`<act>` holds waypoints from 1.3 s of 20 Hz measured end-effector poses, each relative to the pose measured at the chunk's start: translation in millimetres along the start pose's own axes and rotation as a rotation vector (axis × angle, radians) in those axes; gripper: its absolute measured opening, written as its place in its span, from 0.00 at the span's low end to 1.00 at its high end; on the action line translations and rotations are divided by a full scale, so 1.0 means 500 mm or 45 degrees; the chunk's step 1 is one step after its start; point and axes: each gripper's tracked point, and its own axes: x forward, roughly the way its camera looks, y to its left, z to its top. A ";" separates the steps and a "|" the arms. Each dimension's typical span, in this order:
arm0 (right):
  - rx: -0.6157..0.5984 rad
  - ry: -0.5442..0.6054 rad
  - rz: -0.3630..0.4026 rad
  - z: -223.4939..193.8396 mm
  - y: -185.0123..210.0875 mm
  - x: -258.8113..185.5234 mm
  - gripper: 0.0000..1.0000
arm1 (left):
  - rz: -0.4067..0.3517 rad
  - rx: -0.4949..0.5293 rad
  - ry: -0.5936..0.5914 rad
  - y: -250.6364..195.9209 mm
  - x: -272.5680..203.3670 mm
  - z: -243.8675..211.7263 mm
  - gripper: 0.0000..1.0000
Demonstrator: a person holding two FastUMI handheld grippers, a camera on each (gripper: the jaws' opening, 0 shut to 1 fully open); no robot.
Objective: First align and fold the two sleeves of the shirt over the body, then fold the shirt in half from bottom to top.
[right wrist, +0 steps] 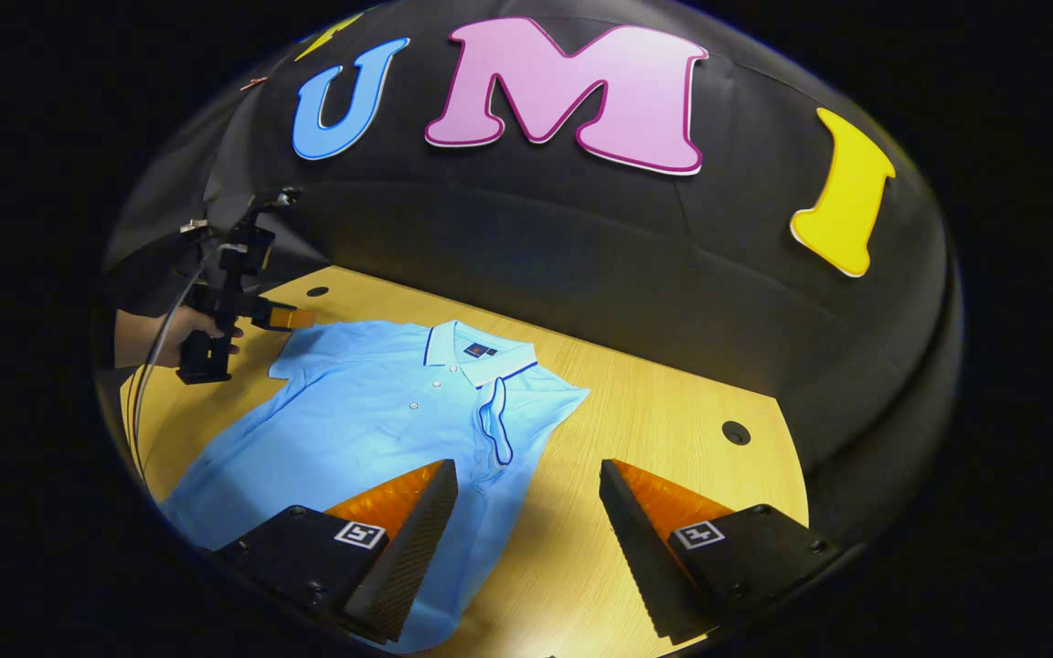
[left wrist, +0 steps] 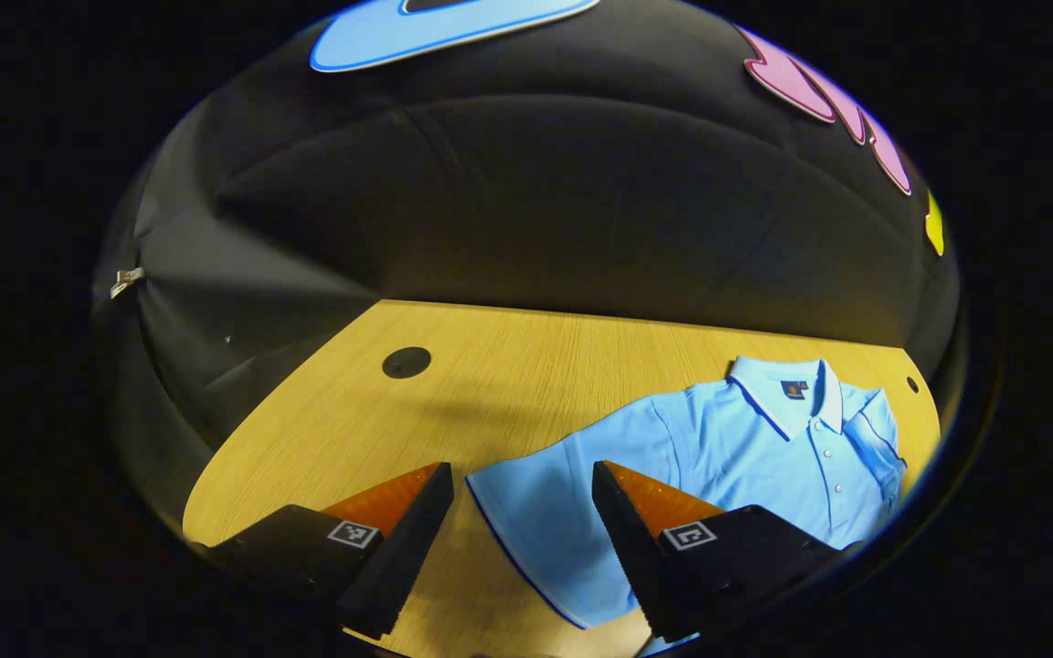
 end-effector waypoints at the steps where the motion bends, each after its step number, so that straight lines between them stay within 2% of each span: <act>1: 0.018 -0.001 -0.004 -0.001 -0.003 -0.012 0.98 | 0.004 0.010 0.016 0.002 0.015 -0.006 0.97; 5: 0.073 0.019 -0.038 -0.017 -0.025 -0.035 0.98 | -0.023 -0.008 0.112 0.006 0.040 -0.052 0.96; 7: 0.081 0.032 -0.056 -0.026 -0.037 -0.040 0.98 | -0.029 -0.012 0.103 0.009 0.047 -0.046 0.99; 9: 0.085 0.039 -0.068 -0.031 -0.042 -0.044 0.98 | -0.059 0.010 0.111 -0.003 0.046 -0.048 0.89; 10: 0.083 0.043 -0.073 -0.034 -0.044 -0.044 0.98 | -0.080 0.023 0.116 -0.013 0.048 -0.049 0.77; 12: 0.080 0.049 -0.077 -0.040 -0.044 -0.046 0.98 | -0.117 0.046 0.122 -0.036 0.048 -0.043 0.45; 14: 0.077 0.048 -0.079 -0.044 -0.042 -0.050 0.98 | -0.112 0.068 0.115 -0.047 0.051 -0.040 0.12; 15: 0.073 0.051 -0.079 -0.048 -0.039 -0.051 0.98 | -0.112 0.068 0.114 -0.051 0.053 -0.038 0.07; 20: 0.080 0.047 -0.096 -0.055 -0.048 -0.065 0.98 | -0.176 0.095 0.116 -0.108 0.022 -0.015 0.07; 26: 0.132 0.048 -0.134 -0.068 -0.064 -0.079 0.98 | -0.369 0.123 0.025 -0.266 -0.052 0.065 0.07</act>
